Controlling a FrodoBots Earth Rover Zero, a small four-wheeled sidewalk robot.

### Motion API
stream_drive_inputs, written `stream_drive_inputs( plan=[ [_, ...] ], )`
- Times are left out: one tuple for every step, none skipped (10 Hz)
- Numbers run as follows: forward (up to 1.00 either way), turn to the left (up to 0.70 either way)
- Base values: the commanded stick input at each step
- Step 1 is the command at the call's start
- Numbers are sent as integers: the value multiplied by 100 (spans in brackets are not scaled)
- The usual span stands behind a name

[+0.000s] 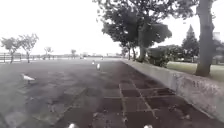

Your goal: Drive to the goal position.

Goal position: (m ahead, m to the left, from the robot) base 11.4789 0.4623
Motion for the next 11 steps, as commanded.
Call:
stream_drive_inputs(
  plan=[
    [100,-19],
    [100,-40],
    [100,-40],
    [100,-40],
    [100,-40],
    [100,-30],
    [100,-3],
    [100,0],
    [100,0],
    [100,0],
    [100,0]
  ],
)
